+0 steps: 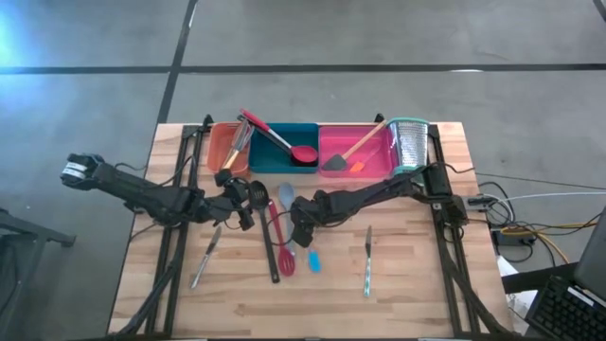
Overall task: Pick & Place Kitchen Items
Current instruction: Put the pink spatula into the red bin
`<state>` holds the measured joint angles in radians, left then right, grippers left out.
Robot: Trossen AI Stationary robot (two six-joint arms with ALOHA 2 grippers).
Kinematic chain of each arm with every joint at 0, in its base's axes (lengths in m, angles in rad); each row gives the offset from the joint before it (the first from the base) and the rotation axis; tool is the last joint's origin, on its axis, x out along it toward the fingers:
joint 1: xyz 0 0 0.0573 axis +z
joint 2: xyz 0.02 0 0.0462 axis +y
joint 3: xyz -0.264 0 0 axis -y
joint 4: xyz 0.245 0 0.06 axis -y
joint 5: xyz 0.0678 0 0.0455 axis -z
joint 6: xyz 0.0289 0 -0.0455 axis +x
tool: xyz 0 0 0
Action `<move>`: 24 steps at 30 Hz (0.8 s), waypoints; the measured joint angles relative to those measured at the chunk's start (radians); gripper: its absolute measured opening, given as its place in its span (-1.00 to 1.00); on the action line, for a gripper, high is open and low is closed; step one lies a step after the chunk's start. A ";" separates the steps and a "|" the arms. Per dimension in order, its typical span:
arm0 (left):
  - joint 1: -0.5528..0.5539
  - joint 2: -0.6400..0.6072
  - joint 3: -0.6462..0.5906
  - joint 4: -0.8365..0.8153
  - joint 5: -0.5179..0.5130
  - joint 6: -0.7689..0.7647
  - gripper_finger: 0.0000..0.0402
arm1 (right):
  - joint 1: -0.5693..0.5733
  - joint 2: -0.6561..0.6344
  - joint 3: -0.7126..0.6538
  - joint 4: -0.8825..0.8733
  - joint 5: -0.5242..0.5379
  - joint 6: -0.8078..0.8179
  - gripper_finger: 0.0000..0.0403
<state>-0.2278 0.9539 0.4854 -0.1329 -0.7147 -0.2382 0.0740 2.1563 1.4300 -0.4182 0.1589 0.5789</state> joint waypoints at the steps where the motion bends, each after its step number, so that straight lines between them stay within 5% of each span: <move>1: 0.001 0.000 0.000 0.000 0.000 0.000 0.13 | -0.001 0.005 -0.002 0.003 0.000 0.000 0.08; 9: 0.001 0.001 0.000 0.000 0.000 0.000 0.13 | -0.006 0.008 -0.005 0.010 0.034 -0.003 -0.11; 18: 0.001 0.001 0.000 -0.002 0.000 0.000 0.13 | -0.007 0.008 -0.009 0.015 0.035 -0.065 -0.89; 24: 0.001 0.001 0.000 -0.003 0.000 0.000 0.13 | -0.007 -0.005 -0.002 0.006 0.031 -0.063 -0.93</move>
<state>-0.2264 0.9550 0.4854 -0.1356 -0.7147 -0.2386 0.0673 2.1517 1.4282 -0.4124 0.1895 0.5161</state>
